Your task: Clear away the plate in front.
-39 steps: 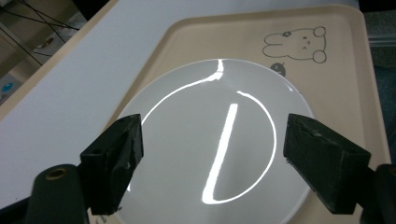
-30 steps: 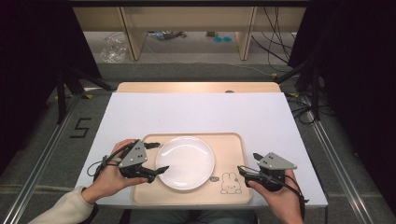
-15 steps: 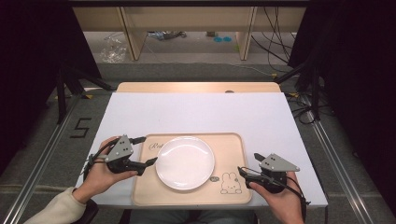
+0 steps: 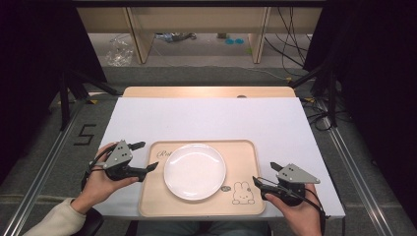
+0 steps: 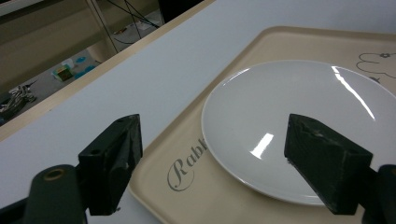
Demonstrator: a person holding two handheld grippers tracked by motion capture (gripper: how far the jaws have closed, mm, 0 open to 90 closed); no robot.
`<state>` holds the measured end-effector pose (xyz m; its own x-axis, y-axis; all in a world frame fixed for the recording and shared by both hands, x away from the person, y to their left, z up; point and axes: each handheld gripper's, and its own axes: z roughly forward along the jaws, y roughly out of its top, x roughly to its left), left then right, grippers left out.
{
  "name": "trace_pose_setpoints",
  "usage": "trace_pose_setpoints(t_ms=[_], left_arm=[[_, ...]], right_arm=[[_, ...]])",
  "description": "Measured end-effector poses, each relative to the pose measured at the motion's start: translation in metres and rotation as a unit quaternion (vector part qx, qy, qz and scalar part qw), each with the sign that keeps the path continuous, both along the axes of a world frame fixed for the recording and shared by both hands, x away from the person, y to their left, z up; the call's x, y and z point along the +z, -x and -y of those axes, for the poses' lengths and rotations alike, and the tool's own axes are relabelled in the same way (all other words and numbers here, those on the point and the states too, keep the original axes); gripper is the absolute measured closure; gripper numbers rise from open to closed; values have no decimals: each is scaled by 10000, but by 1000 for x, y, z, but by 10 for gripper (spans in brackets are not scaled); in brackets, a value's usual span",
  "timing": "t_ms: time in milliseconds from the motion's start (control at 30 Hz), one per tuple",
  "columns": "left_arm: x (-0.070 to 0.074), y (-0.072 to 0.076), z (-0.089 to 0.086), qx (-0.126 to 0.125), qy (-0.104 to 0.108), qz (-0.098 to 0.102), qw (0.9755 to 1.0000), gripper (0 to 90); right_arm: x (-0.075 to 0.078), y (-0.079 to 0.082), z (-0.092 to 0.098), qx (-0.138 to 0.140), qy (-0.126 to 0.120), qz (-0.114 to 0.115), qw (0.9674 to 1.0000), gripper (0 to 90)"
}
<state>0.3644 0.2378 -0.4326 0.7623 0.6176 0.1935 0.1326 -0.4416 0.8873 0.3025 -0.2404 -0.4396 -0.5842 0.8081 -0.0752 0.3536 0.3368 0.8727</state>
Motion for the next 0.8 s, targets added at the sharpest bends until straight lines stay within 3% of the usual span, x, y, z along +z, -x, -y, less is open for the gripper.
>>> trace_pose_setpoints(t_ms=[100, 167, 367, 800], left_arm=[[0, -1, -4, 51, -19, 2, 10000, 191], [-2, -1, -6, 138, 109, -46, 9998, 191], [-3, -4, -11, 252, 96, -15, 9996, 192], [-8, -6, -7, 158, -32, -91, 9998, 195]], right_arm=[[0, 1, 1, -13, 14, 57, 10000, 249], [0, 2, 2, -22, -5, 45, 10000, 248], [0, 4, 5, -29, -21, 17, 10000, 245], [-2, 2, 5, -25, 8, 37, 10000, 244]])
